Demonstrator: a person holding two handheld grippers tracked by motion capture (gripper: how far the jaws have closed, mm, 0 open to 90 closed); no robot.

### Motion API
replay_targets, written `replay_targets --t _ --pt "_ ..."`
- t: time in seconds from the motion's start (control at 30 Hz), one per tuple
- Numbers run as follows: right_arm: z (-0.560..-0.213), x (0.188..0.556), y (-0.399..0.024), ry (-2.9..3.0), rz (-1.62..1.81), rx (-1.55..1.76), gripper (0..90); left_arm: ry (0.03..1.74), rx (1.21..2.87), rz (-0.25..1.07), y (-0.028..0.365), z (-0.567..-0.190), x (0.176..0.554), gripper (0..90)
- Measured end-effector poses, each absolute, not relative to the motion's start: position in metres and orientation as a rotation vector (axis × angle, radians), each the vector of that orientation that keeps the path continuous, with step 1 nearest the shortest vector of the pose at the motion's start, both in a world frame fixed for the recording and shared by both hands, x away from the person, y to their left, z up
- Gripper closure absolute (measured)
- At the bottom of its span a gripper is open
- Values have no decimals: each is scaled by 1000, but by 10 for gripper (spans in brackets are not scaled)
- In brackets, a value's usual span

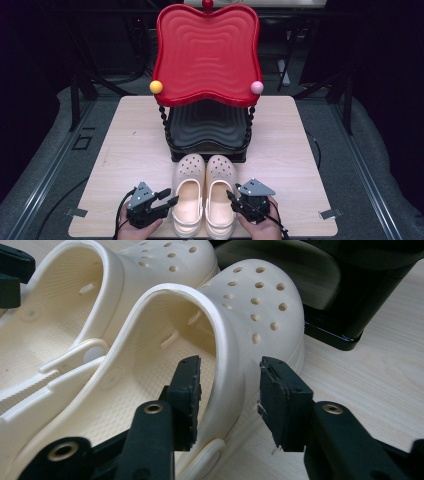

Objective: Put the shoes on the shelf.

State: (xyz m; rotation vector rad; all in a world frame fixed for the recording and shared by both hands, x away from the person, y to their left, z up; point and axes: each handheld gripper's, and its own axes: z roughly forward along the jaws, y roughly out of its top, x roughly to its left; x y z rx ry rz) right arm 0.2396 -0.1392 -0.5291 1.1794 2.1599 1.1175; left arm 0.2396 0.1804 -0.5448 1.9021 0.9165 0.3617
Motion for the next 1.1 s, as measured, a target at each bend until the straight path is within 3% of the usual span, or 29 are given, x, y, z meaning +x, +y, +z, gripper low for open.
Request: replay_targets --t 0.3,0.33,0.5,1.1 --pt "-533 242 -137 2179 1116 1200 560 926 1917 391 173 -546 242 633" --pt "-534 242 -136 2187 1108 1189 606 931 1910 398 172 -547 242 638" --pt "-533 242 -135 2171 1092 1170 665 943 1909 393 171 -547 245 651" --pt "-534 241 -136 2156 1095 1182 690 967 1921 413 164 -543 254 663"
